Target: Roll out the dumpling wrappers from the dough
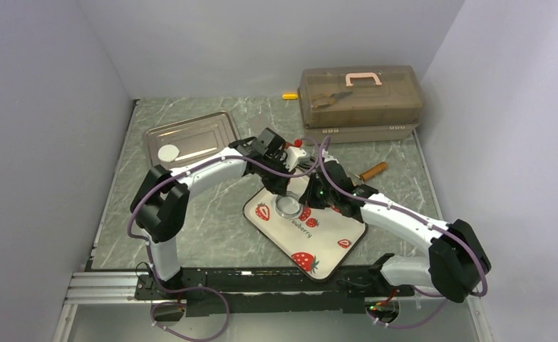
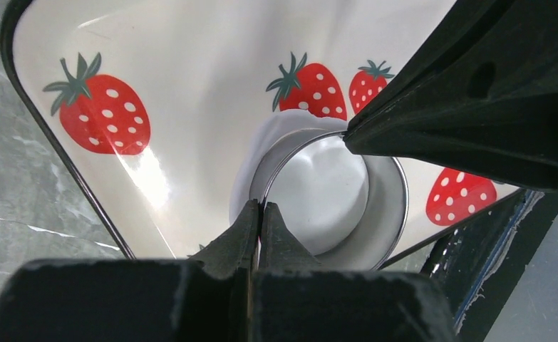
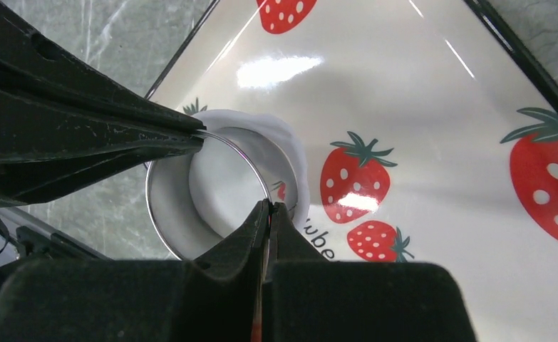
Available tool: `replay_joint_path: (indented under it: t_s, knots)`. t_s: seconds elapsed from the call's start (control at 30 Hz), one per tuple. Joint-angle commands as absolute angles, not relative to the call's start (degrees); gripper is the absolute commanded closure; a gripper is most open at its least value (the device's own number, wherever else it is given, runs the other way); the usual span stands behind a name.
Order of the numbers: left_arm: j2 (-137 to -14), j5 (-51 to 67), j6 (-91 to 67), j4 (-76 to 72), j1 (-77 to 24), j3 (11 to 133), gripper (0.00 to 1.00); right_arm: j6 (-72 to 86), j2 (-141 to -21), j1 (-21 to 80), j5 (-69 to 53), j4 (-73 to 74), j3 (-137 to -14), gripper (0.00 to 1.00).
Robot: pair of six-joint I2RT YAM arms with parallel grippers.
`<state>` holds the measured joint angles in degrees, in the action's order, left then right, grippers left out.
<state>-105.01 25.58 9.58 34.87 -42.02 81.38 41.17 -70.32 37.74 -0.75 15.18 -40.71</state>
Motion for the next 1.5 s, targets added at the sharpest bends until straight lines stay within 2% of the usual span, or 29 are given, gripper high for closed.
replay_joint_path:
  t_s: [0.0, 0.2, 0.37, 0.6, 0.7, 0.83, 1.03, 1.13, 1.17, 1.2, 1.23, 1.47]
  knots:
    - [-105.3, 23.5, 8.9, 34.8, -41.8, 77.3, 1.0, 40.2, -73.8, 36.7, 2.7, 12.4, -37.0, 1.0]
    - [-106.8, 18.1, 8.0, 26.5, -43.4, 70.0, 1.0, 38.9, -81.6, 37.0, 4.2, 6.7, -35.0, 1.0]
    - [-107.7, 17.1, 8.7, 22.0, -45.3, 64.5, 1.0, 40.1, -81.0, 38.6, 5.1, 8.7, -32.4, 1.0]
    - [-110.4, 14.9, 10.5, 21.7, -43.4, 68.5, 1.0, 48.0, -78.9, 44.7, 5.1, 11.0, -31.8, 1.0]
    - [-110.2, 13.7, 11.5, 24.8, -43.2, 69.7, 1.0, 45.1, -82.4, 41.4, 5.0, 8.1, -33.4, 1.0]
    - [-107.7, 18.0, 11.7, 27.7, -43.2, 66.1, 1.0, 39.6, -87.3, 33.2, 3.3, 6.4, -38.8, 1.0]
    - [-108.2, 20.4, 9.6, 27.2, -41.4, 68.7, 1.0, 37.8, -85.3, 33.7, 0.5, 7.3, -38.7, 1.0]
    - [-108.6, 21.7, 8.5, 29.6, -39.8, 73.5, 1.0, 37.4, -82.4, 34.1, -1.2, 7.0, -37.7, 0.76]
    - [-108.2, 22.6, 8.1, 30.0, -39.2, 74.3, 0.92, 36.9, -81.9, 34.2, -1.4, 7.2, -38.1, 0.71]
    - [-107.8, 23.4, 7.4, 30.0, -38.7, 74.9, 0.83, 36.3, -81.5, 34.1, -1.4, 7.7, -38.9, 0.67]
    - [-107.5, 23.6, 6.9, 30.1, -38.4, 75.5, 0.77, 35.7, -81.3, 34.1, -1.6, 8.2, -40.3, 0.64]
    - [-106.4, 24.9, 5.6, 34.1, -36.9, 81.6, 0.64, 34.2, -78.2, 33.8, -2.6, 10.4, -46.0, 0.48]
